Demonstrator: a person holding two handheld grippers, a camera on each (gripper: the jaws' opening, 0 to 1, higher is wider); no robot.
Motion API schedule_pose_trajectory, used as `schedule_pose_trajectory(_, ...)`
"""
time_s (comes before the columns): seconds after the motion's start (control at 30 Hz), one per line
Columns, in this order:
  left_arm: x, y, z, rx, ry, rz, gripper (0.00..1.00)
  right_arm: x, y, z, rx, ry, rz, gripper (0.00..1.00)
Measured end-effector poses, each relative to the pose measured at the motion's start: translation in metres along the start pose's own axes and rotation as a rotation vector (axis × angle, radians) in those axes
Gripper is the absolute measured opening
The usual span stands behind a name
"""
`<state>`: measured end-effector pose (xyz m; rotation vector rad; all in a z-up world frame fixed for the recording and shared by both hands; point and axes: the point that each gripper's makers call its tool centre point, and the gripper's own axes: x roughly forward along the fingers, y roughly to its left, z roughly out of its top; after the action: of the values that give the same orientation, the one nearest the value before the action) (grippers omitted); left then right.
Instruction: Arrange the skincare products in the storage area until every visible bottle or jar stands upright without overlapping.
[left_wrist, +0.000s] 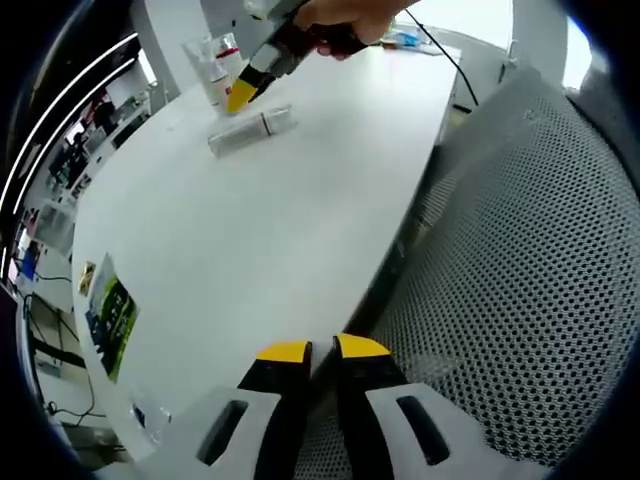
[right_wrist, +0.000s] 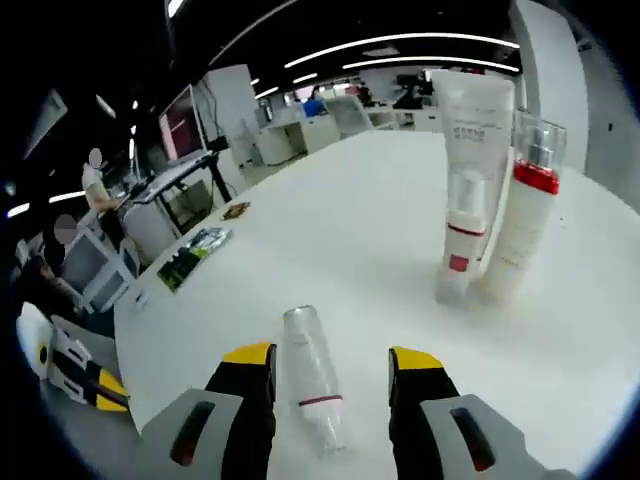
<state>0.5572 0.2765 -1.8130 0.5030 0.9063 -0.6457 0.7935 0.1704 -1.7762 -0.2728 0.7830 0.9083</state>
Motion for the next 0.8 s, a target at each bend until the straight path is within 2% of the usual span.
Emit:
schedule_pose_trajectory(0.1,-0.002,0.002,0.003,-0.001,-0.016,0.007,0.06,0.003,0.008,-0.015,-0.069,0.089,0.026,0.38)
schedule_pose_trajectory(0.2,-0.003,0.003,0.005,-0.011,-0.029,0.012,0.07,0.007,0.001,-0.029,-0.135,0.148,0.011,0.31)
schedule_pose_trajectory(0.3,-0.004,0.003,0.009,-0.025,-0.052,0.008,0.09,0.01,0.002,-0.036,-0.159,0.176,0.015,0.29)
schedule_pose_trajectory(0.33,-0.005,0.003,0.012,-0.034,-0.068,0.005,0.1,0.01,0.003,-0.04,-0.172,0.189,0.012,0.25)
schedule_pose_trajectory(0.4,-0.005,0.003,0.014,-0.042,-0.08,0.006,0.11,0.008,0.0,-0.048,-0.287,0.238,-0.017,0.16)
schedule_pose_trajectory(0.5,-0.006,0.005,0.013,-0.057,-0.08,0.008,0.11,0.009,0.004,-0.048,-0.239,0.215,-0.016,0.15)
schedule_pose_trajectory(0.57,-0.008,0.007,0.017,-0.078,-0.104,0.006,0.12,0.007,-0.001,-0.049,-0.259,0.212,-0.061,0.14)
schedule_pose_trajectory(0.63,-0.009,0.007,0.019,-0.09,-0.113,0.0,0.13,0.005,0.002,-0.051,-0.24,0.222,-0.061,0.14)
schedule_pose_trajectory(0.67,-0.01,0.006,0.022,-0.105,-0.13,-0.008,0.14,0.003,0.005,-0.05,-0.231,0.204,-0.052,0.14)
schedule_pose_trajectory(0.8,-0.013,0.009,0.03,-0.127,-0.178,0.001,0.21,-0.004,0.008,-0.047,-0.209,0.162,-0.06,0.13)
